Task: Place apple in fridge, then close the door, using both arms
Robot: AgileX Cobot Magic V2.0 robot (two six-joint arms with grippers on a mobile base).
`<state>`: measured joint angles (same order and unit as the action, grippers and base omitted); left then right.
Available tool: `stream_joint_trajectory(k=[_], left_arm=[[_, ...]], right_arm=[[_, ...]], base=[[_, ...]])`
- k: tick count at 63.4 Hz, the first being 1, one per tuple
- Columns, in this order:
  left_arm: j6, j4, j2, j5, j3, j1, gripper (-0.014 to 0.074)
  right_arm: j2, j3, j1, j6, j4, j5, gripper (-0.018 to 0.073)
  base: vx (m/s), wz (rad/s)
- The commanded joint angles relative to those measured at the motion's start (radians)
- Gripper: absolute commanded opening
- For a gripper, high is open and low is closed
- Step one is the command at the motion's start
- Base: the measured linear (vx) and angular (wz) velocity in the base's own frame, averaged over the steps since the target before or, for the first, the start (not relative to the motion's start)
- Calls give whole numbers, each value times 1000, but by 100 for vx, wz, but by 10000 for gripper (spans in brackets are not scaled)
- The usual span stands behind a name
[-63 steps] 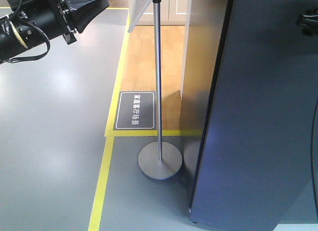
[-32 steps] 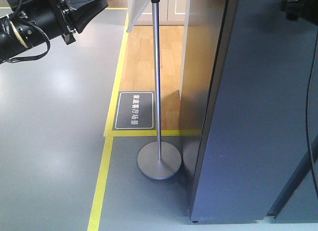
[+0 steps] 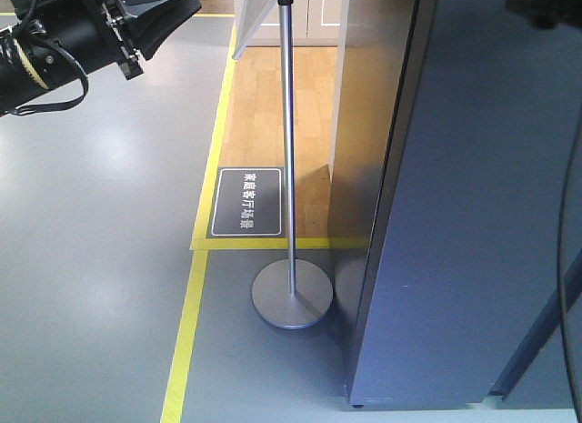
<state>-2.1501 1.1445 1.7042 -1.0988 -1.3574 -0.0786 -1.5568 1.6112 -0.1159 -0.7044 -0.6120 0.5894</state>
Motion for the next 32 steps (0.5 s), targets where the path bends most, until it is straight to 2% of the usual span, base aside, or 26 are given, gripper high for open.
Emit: stream_joint_trajectory(k=[1,11,18,26,32], left_arm=[[-3,-67,-49,-90,-31,1,202],[-3,-66,-49,-189,-31,1,182],[-3,-64,-52,-288,-31,1,115],[-3,89,-111,-287,-29,-2,0],[-3,297,-181,-287,-29,-2,-9]], right_arm=[[115,38,-1,-8,-18,90,202],[212,36,-1,-43,-27,239,-17],[270,35,-1,-78,-47,333,-11],[324,35,-1,-106,-91,421,-8],[359,26,-1,-129,-135,461,-6]], base=[[0,0],[0,0],[0,0],[0,0],[0,0]])
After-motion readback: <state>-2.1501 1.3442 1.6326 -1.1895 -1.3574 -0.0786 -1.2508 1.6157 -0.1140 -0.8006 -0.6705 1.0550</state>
